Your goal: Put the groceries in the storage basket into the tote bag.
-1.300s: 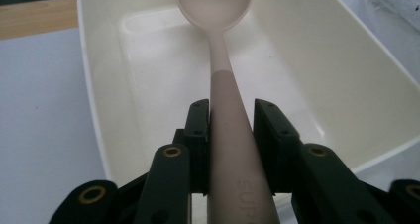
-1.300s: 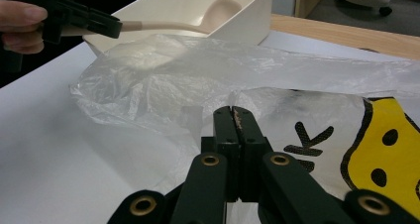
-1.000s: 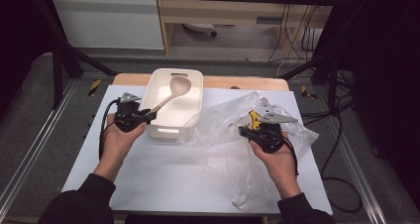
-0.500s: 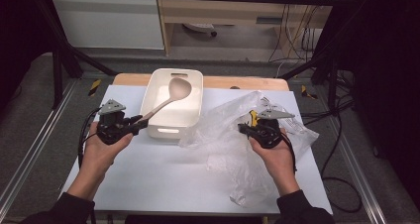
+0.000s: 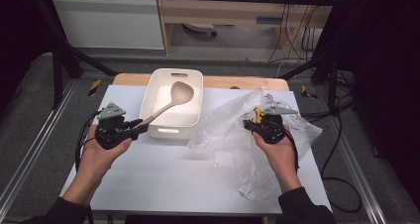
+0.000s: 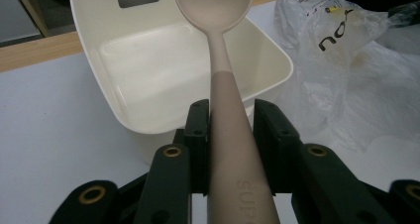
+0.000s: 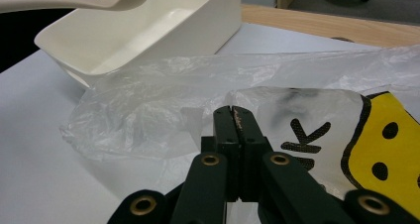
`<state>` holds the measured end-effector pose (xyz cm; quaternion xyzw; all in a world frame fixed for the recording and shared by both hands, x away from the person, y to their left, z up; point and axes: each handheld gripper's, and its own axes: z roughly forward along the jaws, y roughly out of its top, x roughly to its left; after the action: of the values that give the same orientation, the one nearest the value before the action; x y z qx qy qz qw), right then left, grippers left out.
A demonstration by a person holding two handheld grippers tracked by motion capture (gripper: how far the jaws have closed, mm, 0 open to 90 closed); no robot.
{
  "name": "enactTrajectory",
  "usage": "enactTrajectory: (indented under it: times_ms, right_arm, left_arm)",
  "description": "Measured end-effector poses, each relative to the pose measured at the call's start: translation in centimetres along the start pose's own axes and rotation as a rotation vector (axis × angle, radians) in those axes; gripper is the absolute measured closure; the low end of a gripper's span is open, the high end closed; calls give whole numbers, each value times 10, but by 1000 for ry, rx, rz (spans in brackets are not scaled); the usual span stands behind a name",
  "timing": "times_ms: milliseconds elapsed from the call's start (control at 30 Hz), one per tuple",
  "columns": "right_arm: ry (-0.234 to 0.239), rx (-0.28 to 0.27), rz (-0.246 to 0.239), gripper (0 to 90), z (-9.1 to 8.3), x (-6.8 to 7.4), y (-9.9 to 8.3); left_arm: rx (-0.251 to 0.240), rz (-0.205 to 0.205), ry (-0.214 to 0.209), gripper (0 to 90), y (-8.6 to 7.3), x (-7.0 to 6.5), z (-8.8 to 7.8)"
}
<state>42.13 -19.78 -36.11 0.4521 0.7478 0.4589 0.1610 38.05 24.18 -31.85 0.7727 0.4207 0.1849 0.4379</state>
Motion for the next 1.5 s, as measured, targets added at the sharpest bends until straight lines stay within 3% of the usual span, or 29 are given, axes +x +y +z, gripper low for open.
enactTrajectory:
  times_ms: [400,600,800,1067,1300,1500]
  right_arm:
    - [-2,15,5,900,5,-2,-1]
    - [5,21,8,900,6,-3,-2]
    - [9,30,10,900,10,-3,-2]
    - [10,35,6,900,12,-3,-2]
    - [9,38,16,900,14,-4,-2]
    - [7,36,19,900,13,-5,-2]
  left_arm:
    - [-10,40,-73,687,-6,-17,-19]
    - [-7,72,-139,687,-10,-28,-27]
    - [16,131,-195,687,-12,-45,-30]
    - [62,173,-285,687,-16,-54,-15]
    - [100,223,-326,687,-18,-73,1]
    - [121,220,-348,687,-26,-79,15]
